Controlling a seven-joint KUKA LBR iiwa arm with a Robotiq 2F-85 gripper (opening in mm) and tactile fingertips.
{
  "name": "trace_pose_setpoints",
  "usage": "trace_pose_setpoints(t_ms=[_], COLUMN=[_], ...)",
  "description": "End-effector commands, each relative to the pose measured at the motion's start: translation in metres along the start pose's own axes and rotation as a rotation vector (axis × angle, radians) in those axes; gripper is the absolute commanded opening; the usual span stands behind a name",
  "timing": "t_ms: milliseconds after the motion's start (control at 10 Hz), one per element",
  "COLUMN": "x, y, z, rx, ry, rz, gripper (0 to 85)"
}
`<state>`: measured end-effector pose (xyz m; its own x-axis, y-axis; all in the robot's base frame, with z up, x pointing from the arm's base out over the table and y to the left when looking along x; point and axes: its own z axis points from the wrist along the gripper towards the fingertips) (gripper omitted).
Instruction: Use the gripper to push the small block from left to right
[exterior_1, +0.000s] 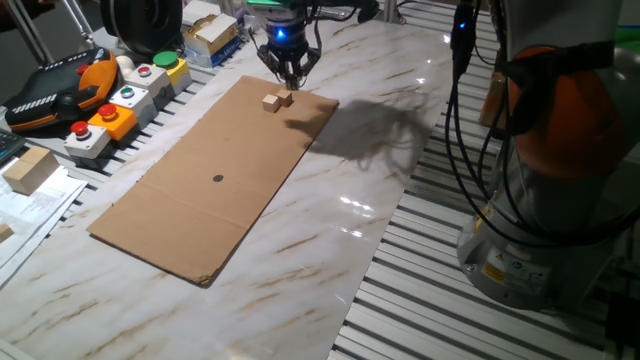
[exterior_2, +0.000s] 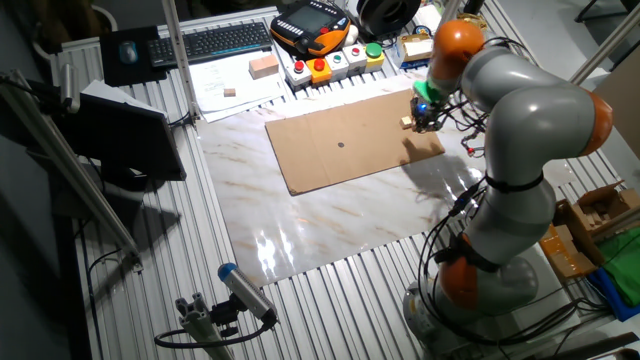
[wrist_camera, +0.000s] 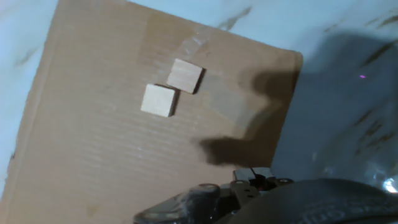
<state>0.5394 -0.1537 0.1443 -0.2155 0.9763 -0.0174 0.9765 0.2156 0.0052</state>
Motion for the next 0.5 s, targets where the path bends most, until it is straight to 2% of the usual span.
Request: trace_pose_setpoints(t_ms=[0, 100, 200, 300, 400], x=[-0.004, -0.007, -0.016, -0.02, -0.022], y=[0.0, 0.001, -0.001, 0.0, -0.001], z=[-0.001, 0.002, 0.005, 0.009, 0.012], rx=[0.001, 0.012, 0.011, 0.012, 0.0], ry=[0.007, 0.0, 0.02, 0.015, 0.013], rz=[0.014, 0.03, 0.034, 0.031, 0.027], gripper=[1.0, 1.0, 1.0, 1.0, 1.0])
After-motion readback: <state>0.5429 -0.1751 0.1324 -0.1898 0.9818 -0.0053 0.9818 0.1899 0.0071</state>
